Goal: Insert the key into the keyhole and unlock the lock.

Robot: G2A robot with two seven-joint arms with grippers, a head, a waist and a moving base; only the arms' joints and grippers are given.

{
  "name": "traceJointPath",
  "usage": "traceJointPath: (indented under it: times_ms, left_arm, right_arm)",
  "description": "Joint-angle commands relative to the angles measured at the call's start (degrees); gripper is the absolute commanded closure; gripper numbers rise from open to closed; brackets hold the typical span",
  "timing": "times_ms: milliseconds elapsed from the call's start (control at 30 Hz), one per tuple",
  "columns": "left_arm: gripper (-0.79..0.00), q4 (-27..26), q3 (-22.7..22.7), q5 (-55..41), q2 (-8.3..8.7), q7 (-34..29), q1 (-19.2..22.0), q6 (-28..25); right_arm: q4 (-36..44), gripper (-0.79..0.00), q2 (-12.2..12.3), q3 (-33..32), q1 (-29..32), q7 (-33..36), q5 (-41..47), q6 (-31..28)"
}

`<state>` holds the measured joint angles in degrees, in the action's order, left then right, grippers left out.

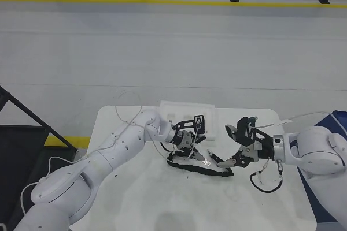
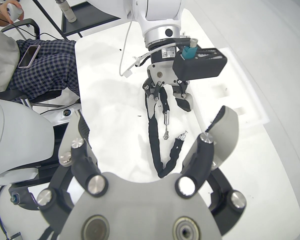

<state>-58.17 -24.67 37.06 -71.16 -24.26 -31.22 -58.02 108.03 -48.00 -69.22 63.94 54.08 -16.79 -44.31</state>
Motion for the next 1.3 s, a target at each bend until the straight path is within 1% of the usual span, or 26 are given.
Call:
traceJointPath:
  times_ms: [0, 67, 167, 300, 367, 433, 467, 533, 633, 733, 900, 967, 1067, 1267]
  left_arm:
    - [-0.785, -2.4, -0.8, -0.4, 0.91, 0.8, 0.5, 0.0]
    - [-0.785, -5.3, -2.0, -1.2, 2.27, 2.0, 0.9, 0.0]
    - [-0.785, -9.6, -4.1, -2.0, 4.77, 3.0, 1.5, 0.0]
    - [-0.785, -14.0, -6.6, -3.8, 8.26, 3.3, 2.2, 0.0]
    - [-0.785, -14.6, -7.8, -3.7, 10.00, 2.5, 3.0, 0.0]
    - [-0.785, -15.2, -9.3, -4.8, 11.64, 3.2, 3.8, 0.0]
    - [-0.785, -15.9, -9.9, -5.8, 12.37, 4.3, 4.1, 0.0]
    - [-0.785, -15.5, -11.4, -5.9, 13.87, 5.6, 4.8, 0.0]
    - [-0.785, -15.7, -12.6, -6.4, 15.63, 8.3, 5.5, 0.0]
    - [-0.785, -15.4, -12.9, -6.8, 16.96, 10.7, 6.4, 0.0]
    - [-0.785, -13.9, -11.8, -7.2, 18.29, 14.6, 8.4, 0.0]
    - [-0.785, -13.1, -10.8, -7.0, 18.55, 15.6, 9.4, 0.0]
    - [-0.785, -12.0, -9.7, -6.3, 18.74, 17.7, 10.6, 0.0]
    - [-0.785, -12.0, -9.7, -6.3, 18.74, 17.7, 10.6, 0.0]
  right_arm:
    - [-1.5, -0.785, -0.2, 1.2, -1.9, -0.1, 0.6, -1.2]
    - [-3.3, -0.785, -0.5, 2.3, -4.1, -0.4, 1.2, -3.1]
    - [-6.3, -0.785, -1.1, 4.5, -8.3, -1.6, 1.3, -6.2]
    - [-12.3, -0.785, -2.2, 7.5, -14.1, -5.4, 2.8, -11.3]
    - [-14.2, -0.785, -2.6, 9.1, -17.0, -6.9, 1.3, -12.8]
    - [-16.1, -0.785, -2.8, 10.6, -19.7, -7.8, -0.1, -13.7]
    - [-17.1, -0.785, -2.9, 11.1, -21.1, -7.8, -0.4, -13.7]
    - [-19.1, -0.785, -3.1, 12.3, -23.6, -7.8, 0.0, -13.7]
    - [-21.6, -0.785, -3.4, 13.7, -27.0, -8.0, 1.3, -13.7]
    - [-23.3, -0.785, -3.3, 15.0, -30.0, -7.8, 2.1, -13.7]
    - [-26.8, -0.785, -2.8, 16.9, -34.4, -7.8, 3.8, -13.7]
    - [-27.4, -0.785, -2.6, 17.5, -35.8, -7.8, 3.7, -13.7]
    - [-27.4, -0.785, -2.6, 17.5, -35.8, -7.8, 3.7, -13.7]
    - [-27.4, -0.784, -2.6, 17.5, -35.8, -7.8, 3.7, -13.7]
